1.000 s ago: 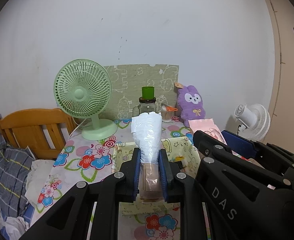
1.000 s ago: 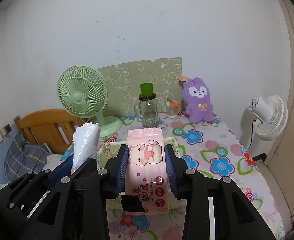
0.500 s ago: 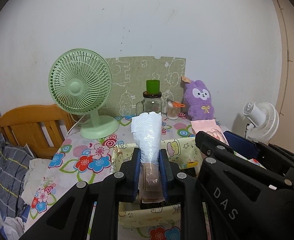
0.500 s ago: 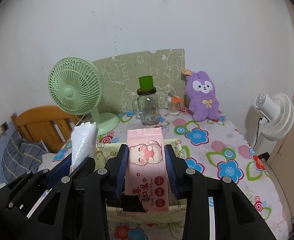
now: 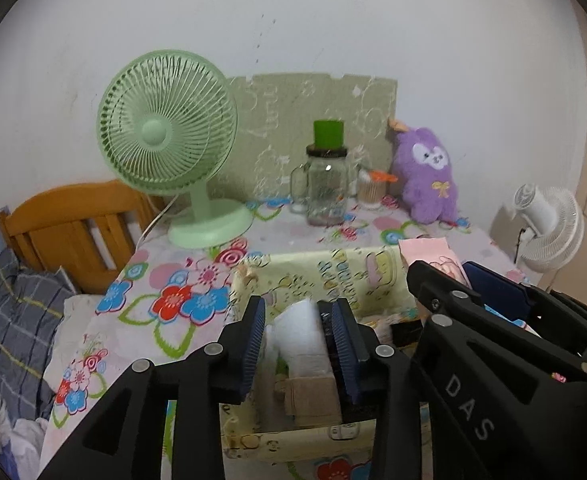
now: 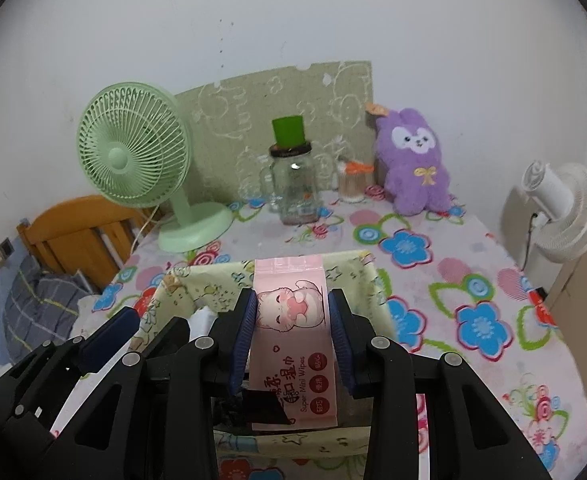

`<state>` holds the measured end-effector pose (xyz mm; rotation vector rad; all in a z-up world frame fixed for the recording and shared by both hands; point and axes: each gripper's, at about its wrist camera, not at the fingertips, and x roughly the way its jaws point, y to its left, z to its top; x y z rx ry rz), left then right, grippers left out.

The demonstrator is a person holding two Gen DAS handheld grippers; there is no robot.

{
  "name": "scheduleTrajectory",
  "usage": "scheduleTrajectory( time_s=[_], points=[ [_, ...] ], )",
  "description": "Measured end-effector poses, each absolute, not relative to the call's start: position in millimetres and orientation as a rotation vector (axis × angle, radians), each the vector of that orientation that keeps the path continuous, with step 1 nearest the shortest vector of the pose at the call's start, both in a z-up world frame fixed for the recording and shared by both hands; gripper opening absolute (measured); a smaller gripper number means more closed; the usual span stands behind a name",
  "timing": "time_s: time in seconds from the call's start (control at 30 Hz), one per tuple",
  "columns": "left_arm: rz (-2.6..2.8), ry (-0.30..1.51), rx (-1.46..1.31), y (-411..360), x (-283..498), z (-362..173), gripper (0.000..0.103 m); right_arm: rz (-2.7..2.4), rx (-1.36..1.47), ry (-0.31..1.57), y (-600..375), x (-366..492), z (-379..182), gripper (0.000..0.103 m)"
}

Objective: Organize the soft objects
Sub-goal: 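Lower the roll into the box with the left gripper while right gripper lowers wipes in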

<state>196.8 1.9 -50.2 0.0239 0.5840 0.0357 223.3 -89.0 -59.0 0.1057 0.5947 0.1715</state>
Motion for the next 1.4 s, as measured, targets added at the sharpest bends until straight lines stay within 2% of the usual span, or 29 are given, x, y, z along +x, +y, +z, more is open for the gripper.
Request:
scheduleTrajectory(
  time_s=[0.2, 0.4, 0.53, 0.67, 0.77, 0.87, 0.97, 1.27, 1.4],
  points=[
    [0.001, 0.629, 0.002, 6, 203, -54, 0.049, 0.185, 0.095, 0.594, -83, 231, -62, 0.040],
    [-0.020, 0.662, -0.007, 8, 210, -59, 0.051, 0.207, 0.097, 0.611, -79, 240, -67, 0.040],
    [-0.004, 0.664, 0.005, 9, 211, -62, 0.066, 0.237, 0.108, 0.642, -74, 248, -74, 0.040],
    [0.001, 0.668, 0.004, 12, 212, -65, 0.068, 0.255, 0.106, 0.662, -70, 251, -80, 0.041],
    [-0.009, 0.665, 0.008, 11, 211, -65, 0.075, 0.267, 0.113, 0.668, -70, 252, -81, 0.041],
    [0.002, 0.669, 0.019, 10, 210, -66, 0.080, 0.256, 0.101, 0.677, -70, 250, -82, 0.048],
    [-0.006, 0.668, 0.022, 9, 208, -66, 0.082, 0.249, 0.084, 0.669, -71, 246, -81, 0.068],
    [-0.032, 0.661, 0.024, 0, 200, -61, 0.087, 0.201, 0.049, 0.662, -80, 233, -73, 0.087],
    [-0.034, 0.651, 0.021, -4, 195, -59, 0.093, 0.181, 0.039, 0.650, -86, 225, -68, 0.090]
  ],
)
